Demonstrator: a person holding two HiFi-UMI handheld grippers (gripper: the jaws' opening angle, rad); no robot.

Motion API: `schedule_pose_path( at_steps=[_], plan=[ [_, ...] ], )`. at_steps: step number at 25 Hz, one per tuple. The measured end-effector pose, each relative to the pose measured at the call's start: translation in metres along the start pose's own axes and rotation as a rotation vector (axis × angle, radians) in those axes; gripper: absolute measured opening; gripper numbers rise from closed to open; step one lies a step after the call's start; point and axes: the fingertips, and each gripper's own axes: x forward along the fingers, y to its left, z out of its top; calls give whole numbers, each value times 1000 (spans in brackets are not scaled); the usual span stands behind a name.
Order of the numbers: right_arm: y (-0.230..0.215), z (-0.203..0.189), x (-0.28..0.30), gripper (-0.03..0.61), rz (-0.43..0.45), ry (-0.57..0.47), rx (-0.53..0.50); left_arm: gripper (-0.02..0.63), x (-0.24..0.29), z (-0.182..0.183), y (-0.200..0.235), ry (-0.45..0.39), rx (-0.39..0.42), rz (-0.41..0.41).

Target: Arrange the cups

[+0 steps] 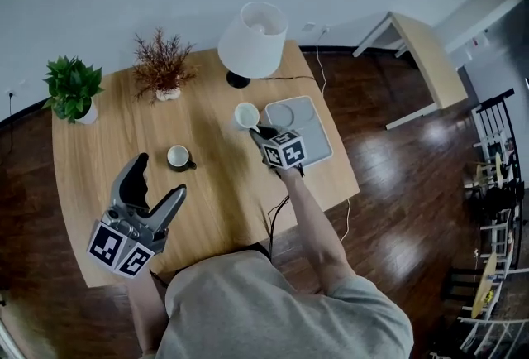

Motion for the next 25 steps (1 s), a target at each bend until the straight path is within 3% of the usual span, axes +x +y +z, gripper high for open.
schedule_pose_path(
  at_steps=[4,8,13,20,22,23,25],
  plan=[
    [-130,-13,-67,67,-253,19,74,388,0,0,-1,-8,-8,-5],
    [-211,-53,-98,67,-361,120,175,388,7,-4,-7,-6,-18,-23],
    [-229,-77,-91,67,-361,192,187,388,12,-6,-13,0,-13,-37],
    [-231,-81,-89,67,-387,162,189,388,6,-2,-9,-9,-13,-15],
    [-236,-85,-95,117,-442,176,180,388,3,-1,-9,-16,-15,-9],
    [-236,-86,-99,185,-462,177,186,388,2,0,-8,-21,-16,-5],
    [-229,-88,-109,195,-472,156,216,388,0,2,-4,-34,-19,4]
  ],
)
